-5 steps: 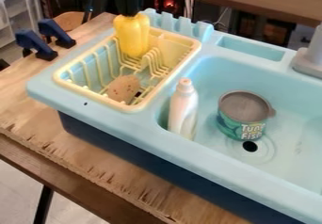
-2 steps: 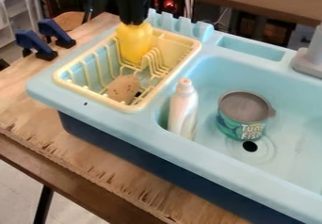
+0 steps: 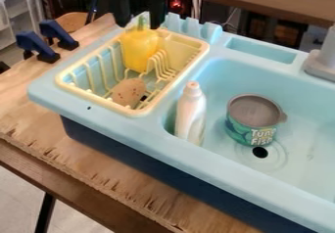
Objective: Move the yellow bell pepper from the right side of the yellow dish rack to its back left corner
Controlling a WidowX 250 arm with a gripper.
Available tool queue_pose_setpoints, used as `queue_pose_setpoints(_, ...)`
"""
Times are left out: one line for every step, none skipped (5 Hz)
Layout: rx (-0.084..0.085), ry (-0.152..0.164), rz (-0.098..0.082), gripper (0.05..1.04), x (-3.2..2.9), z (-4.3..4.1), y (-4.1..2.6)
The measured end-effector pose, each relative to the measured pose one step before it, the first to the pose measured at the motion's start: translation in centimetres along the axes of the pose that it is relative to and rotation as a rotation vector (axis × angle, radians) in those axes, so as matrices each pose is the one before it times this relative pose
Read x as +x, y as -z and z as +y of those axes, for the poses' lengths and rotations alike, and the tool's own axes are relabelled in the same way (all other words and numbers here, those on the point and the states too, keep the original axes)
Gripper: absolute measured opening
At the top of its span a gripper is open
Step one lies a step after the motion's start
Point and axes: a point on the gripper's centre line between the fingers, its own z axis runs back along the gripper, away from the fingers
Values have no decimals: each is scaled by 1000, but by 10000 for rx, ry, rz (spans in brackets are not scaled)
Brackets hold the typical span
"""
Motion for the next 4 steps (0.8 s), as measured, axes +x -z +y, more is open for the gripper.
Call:
queue_pose_setpoints(236, 272, -666, 1009, -774, -725, -2716)
queue_pose_setpoints(990, 657, -270, 1006, -2276, -2091, -2057)
queue_pose_setpoints(-35, 743, 292, 1006, -2389, -2330, 28)
queue_pose_setpoints(6, 1, 31, 1005, -44, 53, 40)
